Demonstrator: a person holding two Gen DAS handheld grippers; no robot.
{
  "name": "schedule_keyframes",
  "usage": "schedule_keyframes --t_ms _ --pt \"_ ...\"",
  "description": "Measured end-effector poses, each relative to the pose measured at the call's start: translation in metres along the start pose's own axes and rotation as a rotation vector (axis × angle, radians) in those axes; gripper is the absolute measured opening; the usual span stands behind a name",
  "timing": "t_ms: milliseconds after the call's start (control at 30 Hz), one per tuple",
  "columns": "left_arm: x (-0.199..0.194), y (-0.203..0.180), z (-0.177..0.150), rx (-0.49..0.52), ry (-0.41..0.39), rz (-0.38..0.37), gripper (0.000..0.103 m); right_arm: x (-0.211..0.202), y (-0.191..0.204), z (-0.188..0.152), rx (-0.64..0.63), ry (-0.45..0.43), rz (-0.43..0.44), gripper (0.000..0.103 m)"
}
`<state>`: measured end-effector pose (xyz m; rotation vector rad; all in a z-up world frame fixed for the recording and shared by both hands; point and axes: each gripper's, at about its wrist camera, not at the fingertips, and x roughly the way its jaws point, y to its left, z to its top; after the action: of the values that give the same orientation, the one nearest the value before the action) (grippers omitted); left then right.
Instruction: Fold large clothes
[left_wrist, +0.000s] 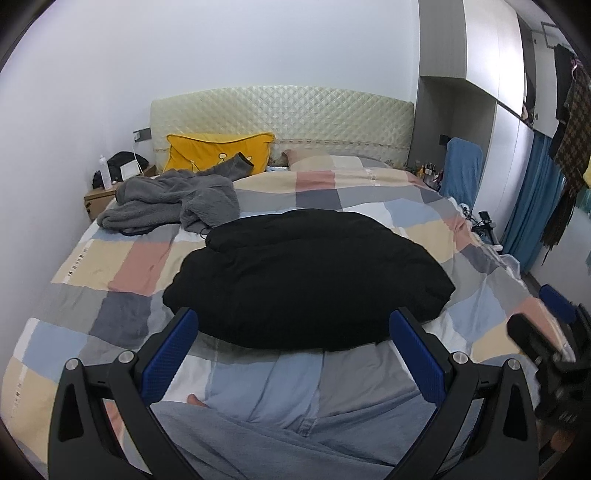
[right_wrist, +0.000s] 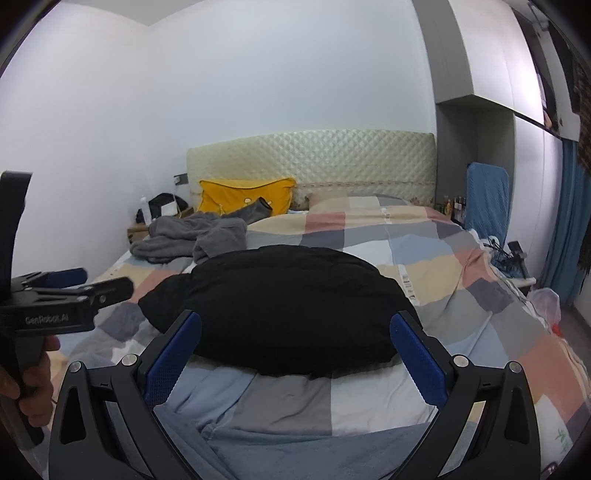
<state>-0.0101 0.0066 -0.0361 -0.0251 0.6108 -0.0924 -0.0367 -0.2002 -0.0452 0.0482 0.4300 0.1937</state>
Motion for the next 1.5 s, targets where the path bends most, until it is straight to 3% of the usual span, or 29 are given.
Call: schedule_keyframes --t_ms 267,1500 --pt "-0.003 -0.003 -0.001 0.012 -0.011 0.015 0.103 0.001 -0.016 0.002 0.073 0.009 -0.013 0.102" --pt "-0.006 0.001 -0.005 -0.025 -0.005 0.011 0.103 -0.002 -0.014 0.001 0.058 0.011 -0.019 0.102"
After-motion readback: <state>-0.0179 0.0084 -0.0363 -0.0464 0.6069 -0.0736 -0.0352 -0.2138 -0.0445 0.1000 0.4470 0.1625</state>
